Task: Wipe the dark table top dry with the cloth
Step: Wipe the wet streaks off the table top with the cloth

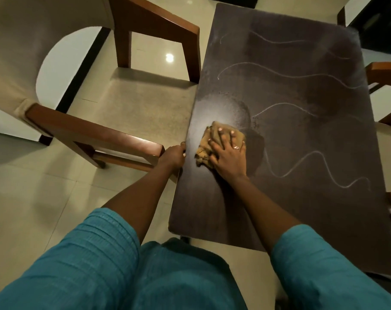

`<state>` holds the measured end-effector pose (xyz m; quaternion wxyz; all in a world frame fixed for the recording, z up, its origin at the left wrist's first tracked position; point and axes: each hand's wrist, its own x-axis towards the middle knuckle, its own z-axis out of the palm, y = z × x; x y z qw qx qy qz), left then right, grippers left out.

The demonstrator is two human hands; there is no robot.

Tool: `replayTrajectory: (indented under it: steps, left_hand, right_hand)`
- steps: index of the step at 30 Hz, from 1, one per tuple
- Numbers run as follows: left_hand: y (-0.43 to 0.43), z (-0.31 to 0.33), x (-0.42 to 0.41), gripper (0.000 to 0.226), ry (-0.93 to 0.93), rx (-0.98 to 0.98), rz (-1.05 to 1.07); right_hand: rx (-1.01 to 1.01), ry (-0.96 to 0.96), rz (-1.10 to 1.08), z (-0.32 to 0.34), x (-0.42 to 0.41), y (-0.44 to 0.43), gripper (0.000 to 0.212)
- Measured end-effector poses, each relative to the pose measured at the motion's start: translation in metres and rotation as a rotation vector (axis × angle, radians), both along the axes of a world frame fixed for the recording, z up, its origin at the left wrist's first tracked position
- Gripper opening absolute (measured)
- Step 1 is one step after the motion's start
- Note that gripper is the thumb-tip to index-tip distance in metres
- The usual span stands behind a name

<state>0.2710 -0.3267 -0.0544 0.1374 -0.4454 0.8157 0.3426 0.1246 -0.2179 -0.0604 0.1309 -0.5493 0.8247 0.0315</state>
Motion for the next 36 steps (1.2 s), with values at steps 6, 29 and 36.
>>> replayTrajectory:
  steps: [6,29,36]
  left_hand:
    - [0.015,-0.004,0.017,0.032,0.087,-0.077,0.063]
    - [0.113,-0.01,0.118,0.033,0.13,-0.093,0.248]
    - [0.134,-0.01,0.124,0.046,0.07,-0.183,0.143]
  right_hand:
    - [0.027,0.0,0.27,0.0,0.014,0.056,0.052]
    - [-0.036,-0.089,0.24,0.003,0.129,0.091,0.047]
    - [-0.061,-0.054,0.248,-0.003,0.102,0.152,0.046]
